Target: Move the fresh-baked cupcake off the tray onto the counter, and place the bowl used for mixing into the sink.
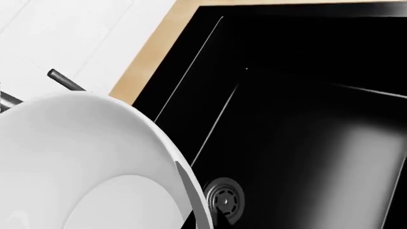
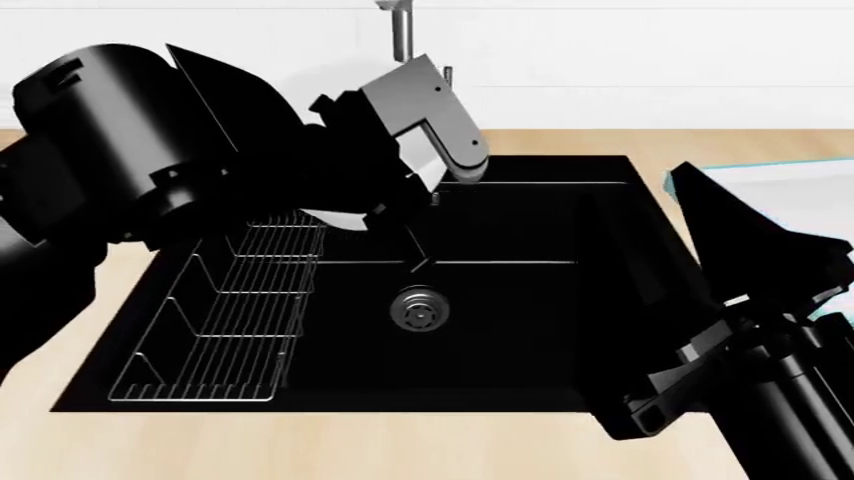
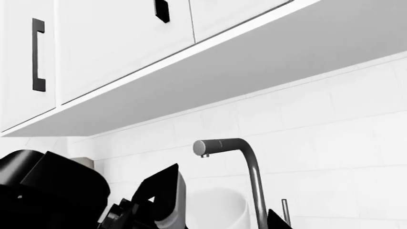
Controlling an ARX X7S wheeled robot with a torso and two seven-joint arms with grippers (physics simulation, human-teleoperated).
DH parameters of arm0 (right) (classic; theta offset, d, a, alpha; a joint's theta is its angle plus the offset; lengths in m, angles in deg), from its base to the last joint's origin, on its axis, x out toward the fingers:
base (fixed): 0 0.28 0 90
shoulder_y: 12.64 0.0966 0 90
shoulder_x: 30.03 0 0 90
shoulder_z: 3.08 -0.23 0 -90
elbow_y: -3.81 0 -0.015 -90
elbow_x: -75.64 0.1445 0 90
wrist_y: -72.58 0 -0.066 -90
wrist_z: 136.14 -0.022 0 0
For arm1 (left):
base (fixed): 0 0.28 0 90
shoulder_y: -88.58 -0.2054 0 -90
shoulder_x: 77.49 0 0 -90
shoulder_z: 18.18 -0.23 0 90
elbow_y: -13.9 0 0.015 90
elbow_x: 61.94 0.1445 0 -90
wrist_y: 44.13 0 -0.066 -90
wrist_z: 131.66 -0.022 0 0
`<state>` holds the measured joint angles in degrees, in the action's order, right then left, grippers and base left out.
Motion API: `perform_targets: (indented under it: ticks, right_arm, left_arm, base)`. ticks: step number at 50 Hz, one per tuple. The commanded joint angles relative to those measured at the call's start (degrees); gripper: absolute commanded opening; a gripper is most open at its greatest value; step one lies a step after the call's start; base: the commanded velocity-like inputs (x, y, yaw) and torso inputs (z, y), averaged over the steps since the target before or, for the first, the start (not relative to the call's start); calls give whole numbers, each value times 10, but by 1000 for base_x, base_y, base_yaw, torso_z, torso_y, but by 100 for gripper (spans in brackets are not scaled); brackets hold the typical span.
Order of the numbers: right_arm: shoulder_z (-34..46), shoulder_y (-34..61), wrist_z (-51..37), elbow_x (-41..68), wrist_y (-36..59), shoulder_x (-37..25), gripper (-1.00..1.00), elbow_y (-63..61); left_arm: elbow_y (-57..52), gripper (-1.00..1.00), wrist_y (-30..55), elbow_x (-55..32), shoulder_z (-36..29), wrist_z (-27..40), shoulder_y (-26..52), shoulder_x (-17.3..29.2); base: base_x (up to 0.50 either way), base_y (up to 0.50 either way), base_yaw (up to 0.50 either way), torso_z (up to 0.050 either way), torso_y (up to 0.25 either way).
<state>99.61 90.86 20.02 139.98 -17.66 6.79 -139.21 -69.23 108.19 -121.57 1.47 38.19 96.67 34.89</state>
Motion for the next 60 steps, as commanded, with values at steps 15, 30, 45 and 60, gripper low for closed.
perform_targets:
  ticks: [15, 30, 45, 60]
  right_arm:
    - [7, 11, 5, -1, 2, 6, 100, 9]
    - [9, 6, 9, -6, -2, 11, 100, 18]
    - [6, -10, 23, -12, -16, 16, 100, 39]
    - [-3, -26, 25, -14, -26, 12, 100, 40]
  left_arm:
    - [6, -100, -9, 10, -9, -12, -11, -7]
    - [42, -100, -39, 34, -40, -52, -30, -41]
    - [173, -100, -98, 95, -98, -140, -40, -114]
    - [205, -100, -127, 105, -114, -168, -68, -144]
  base:
    - [0, -152, 0, 0, 0]
    - [0, 0, 0, 0, 1]
    - [0, 0, 0, 0, 1]
    - [0, 0, 0, 1, 0]
